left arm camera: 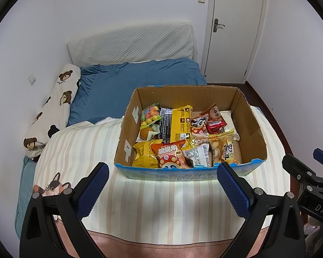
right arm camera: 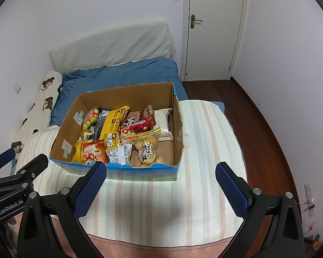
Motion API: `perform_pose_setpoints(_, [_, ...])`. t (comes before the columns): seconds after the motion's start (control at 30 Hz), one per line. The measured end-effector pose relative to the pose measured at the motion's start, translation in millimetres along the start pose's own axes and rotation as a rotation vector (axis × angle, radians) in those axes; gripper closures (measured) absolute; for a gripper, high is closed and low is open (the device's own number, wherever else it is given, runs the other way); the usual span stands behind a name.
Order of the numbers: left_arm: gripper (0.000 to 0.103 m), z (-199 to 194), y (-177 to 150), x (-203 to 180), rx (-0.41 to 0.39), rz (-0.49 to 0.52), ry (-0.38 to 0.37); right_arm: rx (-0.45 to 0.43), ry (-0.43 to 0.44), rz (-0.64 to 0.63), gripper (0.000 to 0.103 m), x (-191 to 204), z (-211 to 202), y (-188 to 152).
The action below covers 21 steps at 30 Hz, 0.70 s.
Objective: Organize snacks
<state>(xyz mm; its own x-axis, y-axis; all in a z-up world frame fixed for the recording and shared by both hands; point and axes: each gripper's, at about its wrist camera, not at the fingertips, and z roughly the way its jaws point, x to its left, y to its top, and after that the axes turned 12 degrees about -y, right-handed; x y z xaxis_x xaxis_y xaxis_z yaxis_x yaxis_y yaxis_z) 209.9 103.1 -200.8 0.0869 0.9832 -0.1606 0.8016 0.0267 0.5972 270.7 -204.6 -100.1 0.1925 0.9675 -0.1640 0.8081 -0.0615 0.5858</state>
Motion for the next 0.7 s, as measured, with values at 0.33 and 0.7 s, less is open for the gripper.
perform_pose_setpoints(0.33, [0.000,-0.4,0.1,0.1,-0.001,-0.001,0.002,-0.005,-0.001,0.004,0.000,-0.4,-3.6,0.4])
perform_pose_setpoints(0.7, [0.000,-1.2,-0.2,-2.1,-0.005,0.003,-0.002,-0.007,-0.003,0.006,0.000,-1.0,-6.7,0.3])
